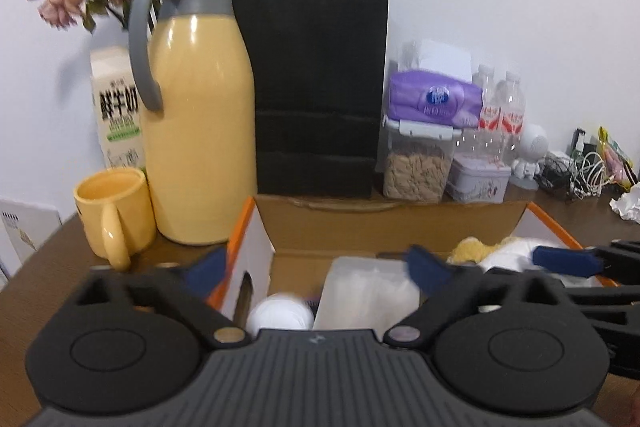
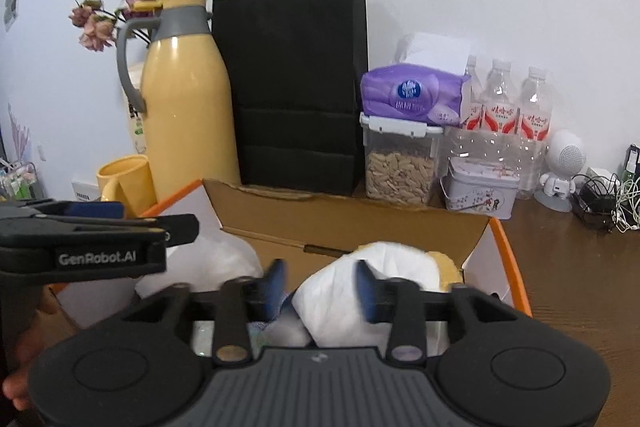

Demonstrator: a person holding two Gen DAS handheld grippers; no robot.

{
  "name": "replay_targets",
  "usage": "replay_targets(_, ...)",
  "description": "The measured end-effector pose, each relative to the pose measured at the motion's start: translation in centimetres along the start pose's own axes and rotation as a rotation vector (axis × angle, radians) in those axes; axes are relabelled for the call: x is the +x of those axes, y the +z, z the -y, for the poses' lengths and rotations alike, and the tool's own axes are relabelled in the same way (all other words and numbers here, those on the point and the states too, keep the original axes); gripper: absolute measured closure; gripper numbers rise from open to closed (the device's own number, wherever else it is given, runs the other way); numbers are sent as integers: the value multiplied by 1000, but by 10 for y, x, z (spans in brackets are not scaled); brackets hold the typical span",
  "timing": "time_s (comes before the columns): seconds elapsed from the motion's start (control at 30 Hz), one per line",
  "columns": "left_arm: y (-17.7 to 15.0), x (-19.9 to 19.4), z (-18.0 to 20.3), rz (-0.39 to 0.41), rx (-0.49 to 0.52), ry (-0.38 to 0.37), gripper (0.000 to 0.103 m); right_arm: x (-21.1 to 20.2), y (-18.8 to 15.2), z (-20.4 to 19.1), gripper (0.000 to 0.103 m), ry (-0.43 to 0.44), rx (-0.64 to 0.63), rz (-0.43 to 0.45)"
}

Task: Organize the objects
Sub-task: 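Carry the earbud case and bottle cap with both grippers over the box, then open both grippers to drop the earbud case and cap into the box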

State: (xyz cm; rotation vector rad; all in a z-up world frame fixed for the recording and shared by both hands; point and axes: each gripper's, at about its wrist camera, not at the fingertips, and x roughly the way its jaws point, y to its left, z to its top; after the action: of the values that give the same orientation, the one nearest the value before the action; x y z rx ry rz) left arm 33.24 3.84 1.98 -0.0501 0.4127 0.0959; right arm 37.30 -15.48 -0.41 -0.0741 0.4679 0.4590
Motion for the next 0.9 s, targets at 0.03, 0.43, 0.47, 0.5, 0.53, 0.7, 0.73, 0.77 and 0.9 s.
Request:
replay_targets(0.03,1,-3,0,10,0,-2,0,-4,0,0,38,1,-1,13)
replay_targets(0.43,4,-19,-4,21,6,-49,0,-28,1,6,13,-30,-3,67)
replay_targets(0.47,4,-20,-4,23,3,-45,0,-30,1,6,13,-31,-4,68)
replay_targets(0.5,4,-22,-4,26,2,-46,0,-32,0,6,13,-33,-4,69)
replay_targets(0.53,4,-23,-5,29,-1,-49,0,-34,0,6,13,-35,-5,71)
replay_targets(0.7,1,-31,-6,20,4,-56,0,-46,-4,6,13,-36,-12,78)
replay_targets(0.73,0,-34,-6,20,3,-55,0,-49,-5,5,13,-35,-13,79)
replay_targets(0.77,-1,-36,-6,20,3,-58,0,-52,-6,5,13,-34,-14,78)
replay_targets(0.9,-5,-50,-8,29,4,-57,0,-67,-12,3,12,-33,-27,77)
